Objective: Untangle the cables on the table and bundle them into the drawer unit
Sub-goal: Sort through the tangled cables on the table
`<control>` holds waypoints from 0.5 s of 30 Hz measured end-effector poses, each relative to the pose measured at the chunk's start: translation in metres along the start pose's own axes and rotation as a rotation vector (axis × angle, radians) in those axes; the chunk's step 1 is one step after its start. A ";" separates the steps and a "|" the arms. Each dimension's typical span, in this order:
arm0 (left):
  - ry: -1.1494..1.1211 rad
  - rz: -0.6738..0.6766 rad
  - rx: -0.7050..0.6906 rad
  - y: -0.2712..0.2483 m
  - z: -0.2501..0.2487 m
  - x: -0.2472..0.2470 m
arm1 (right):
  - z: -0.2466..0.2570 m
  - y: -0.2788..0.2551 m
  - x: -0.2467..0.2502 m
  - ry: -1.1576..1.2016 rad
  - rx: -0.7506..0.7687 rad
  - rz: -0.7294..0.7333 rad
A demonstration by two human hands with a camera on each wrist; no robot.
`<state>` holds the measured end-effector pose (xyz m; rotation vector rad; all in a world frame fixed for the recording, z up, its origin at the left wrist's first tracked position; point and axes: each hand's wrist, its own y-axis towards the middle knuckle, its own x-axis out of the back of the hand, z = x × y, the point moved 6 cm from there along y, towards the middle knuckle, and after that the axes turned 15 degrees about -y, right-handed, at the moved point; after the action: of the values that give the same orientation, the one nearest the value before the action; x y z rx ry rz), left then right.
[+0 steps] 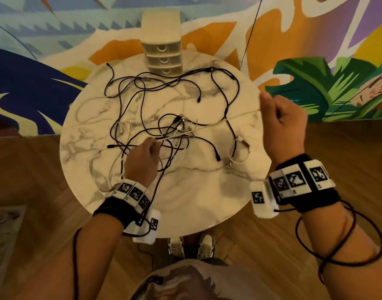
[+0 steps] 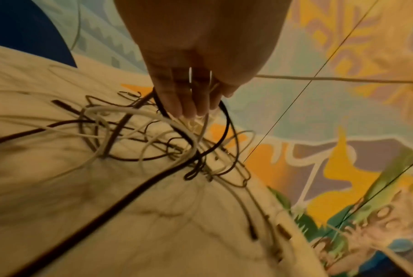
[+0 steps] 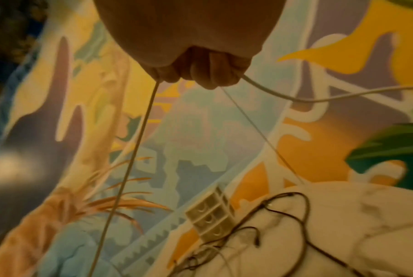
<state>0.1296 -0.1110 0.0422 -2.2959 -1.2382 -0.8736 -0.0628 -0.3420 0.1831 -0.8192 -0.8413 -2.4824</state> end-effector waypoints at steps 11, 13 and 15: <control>0.210 0.285 0.050 -0.005 0.013 -0.017 | -0.109 -0.053 -0.045 -0.519 -0.288 0.368; 0.239 0.300 0.034 -0.013 0.009 -0.021 | -0.077 -0.067 -0.055 -0.416 -0.175 0.344; 0.274 0.262 -0.020 -0.020 -0.010 -0.020 | -0.023 -0.084 -0.075 -0.293 0.016 0.391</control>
<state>0.1010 -0.1181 0.0363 -2.1974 -0.7966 -1.0616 -0.0595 -0.2816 0.0848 -1.2324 -0.7108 -2.0416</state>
